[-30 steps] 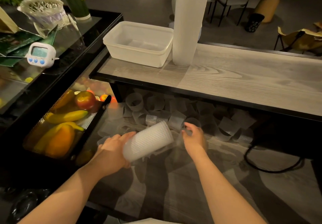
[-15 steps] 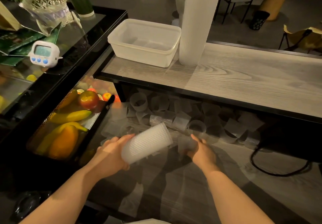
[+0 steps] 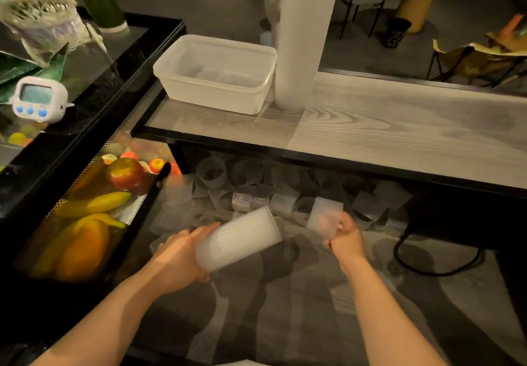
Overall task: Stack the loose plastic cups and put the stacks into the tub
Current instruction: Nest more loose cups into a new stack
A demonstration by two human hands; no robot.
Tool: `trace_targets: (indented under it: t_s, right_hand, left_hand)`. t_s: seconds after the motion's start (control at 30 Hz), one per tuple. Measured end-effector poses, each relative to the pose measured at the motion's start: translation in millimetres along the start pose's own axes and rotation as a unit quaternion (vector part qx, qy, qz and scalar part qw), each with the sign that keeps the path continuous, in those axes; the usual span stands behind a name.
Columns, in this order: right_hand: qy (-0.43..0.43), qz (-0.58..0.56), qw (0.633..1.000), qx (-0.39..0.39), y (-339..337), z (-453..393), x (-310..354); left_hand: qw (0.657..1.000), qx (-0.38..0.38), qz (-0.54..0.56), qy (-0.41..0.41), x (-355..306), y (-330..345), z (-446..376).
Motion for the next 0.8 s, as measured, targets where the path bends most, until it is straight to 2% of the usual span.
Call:
trace_targets:
  t_s: [0.1, 0.17, 0.43, 0.63, 0.73, 0.8]
  right_hand:
    - [0.084, -0.065, 0.992, 0.066, 14, 8, 24]
    - [0.092, -0.048, 0.987, 0.125, 21, 12, 35]
    - [0.004, 0.091, 0.967, 0.238, 27, 12, 41]
    - [0.011, 0.124, 0.959, 0.256, 60, 10, 34]
    - [-0.035, 0.200, 0.936, 0.287, 65, 12, 32]
    - [-0.071, 0.224, 0.935, 0.266, 65, 7, 35]
  left_hand:
    - [1.000, 0.003, 0.014, 0.016, -5, 1, -2]
    - [0.999, 0.006, 0.020, 0.028, -9, 2, -3]
    - [0.999, -0.001, 0.037, 0.034, -18, 4, 1]
    - [0.999, -0.018, 0.040, 0.032, -17, 14, 2]
    - [0.999, -0.026, 0.039, 0.012, -9, 16, 3]
    - [0.998, -0.033, 0.046, 0.010, -5, 18, 5]
Point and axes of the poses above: each hand's wrist, its own z-axis away from the middle knuckle, its own y-axis out of the palm, x = y × z, the point moved 3 cm from there along -z, towards the middle knuckle, and after that the axes turned 7 degrees about z, right-handed, at the moved point
